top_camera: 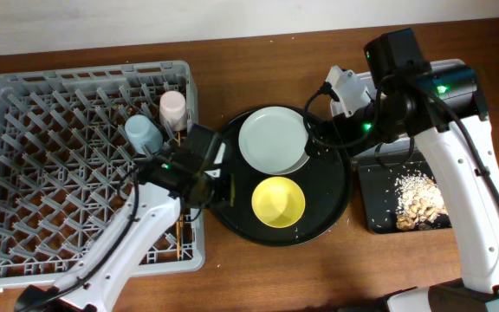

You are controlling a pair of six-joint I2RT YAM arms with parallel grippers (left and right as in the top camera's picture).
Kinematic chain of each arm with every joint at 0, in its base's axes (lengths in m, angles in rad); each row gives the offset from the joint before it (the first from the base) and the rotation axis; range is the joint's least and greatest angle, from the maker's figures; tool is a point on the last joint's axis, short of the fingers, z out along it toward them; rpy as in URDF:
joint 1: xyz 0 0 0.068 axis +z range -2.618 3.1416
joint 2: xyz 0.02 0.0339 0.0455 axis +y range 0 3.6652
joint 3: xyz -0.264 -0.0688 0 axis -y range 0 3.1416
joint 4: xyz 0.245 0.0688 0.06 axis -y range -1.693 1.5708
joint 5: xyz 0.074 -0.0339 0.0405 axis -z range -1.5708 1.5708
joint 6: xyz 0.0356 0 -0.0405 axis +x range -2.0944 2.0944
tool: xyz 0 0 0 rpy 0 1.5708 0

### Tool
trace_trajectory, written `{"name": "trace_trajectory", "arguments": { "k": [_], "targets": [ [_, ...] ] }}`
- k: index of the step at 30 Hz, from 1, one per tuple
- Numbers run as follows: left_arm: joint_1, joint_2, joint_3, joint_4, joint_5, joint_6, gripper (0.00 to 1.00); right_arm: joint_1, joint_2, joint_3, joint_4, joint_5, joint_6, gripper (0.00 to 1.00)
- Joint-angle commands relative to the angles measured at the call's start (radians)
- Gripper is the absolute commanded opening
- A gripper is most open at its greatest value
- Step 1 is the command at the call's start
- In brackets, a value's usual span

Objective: Sort waste into correct bins and load items into the dishwasher rack
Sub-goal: 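Grasp the yellow bowl rim with the left gripper and lift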

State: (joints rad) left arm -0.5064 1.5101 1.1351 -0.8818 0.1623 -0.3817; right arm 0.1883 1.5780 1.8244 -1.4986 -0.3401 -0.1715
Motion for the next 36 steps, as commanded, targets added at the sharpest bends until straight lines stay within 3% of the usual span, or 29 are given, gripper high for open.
{"name": "trace_trajectory", "arguments": {
  "k": [1,6,9,11,19,23,30,32,36],
  "targets": [
    [-0.046,-0.015,0.014,0.010,0.017,0.016,0.30,-0.006,0.000,-0.002,-0.001,0.005,-0.003,0.99],
    [-0.118,-0.015,0.014,0.044,0.017,0.015,0.31,-0.006,0.000,-0.002,0.006,0.005,-0.003,0.99],
    [-0.157,-0.015,0.014,0.045,0.017,-0.015,0.32,-0.008,-0.001,0.002,0.097,0.030,-0.002,0.99],
    [-0.204,-0.015,0.014,0.072,0.016,-0.014,0.32,-0.054,-0.001,0.016,0.132,0.116,0.065,0.99],
    [-0.443,0.087,0.014,0.302,-0.120,-0.014,0.36,-0.500,0.000,0.038,0.090,0.195,0.076,0.99],
    [-0.517,0.209,0.014,0.393,-0.232,-0.014,0.36,-0.583,0.000,0.038,0.090,0.195,0.076,0.99],
    [-0.528,0.323,0.014,0.399,-0.327,-0.014,0.34,-0.582,0.000,0.038,0.090,0.195,0.076,0.99],
    [-0.528,0.323,0.014,0.396,-0.328,-0.014,0.25,-0.582,0.000,0.038,0.090,0.195,0.076,0.99],
    [-0.528,0.323,0.014,0.378,-0.328,-0.014,0.23,-0.582,0.000,0.038,0.090,0.195,0.076,0.99]
  ]
}}
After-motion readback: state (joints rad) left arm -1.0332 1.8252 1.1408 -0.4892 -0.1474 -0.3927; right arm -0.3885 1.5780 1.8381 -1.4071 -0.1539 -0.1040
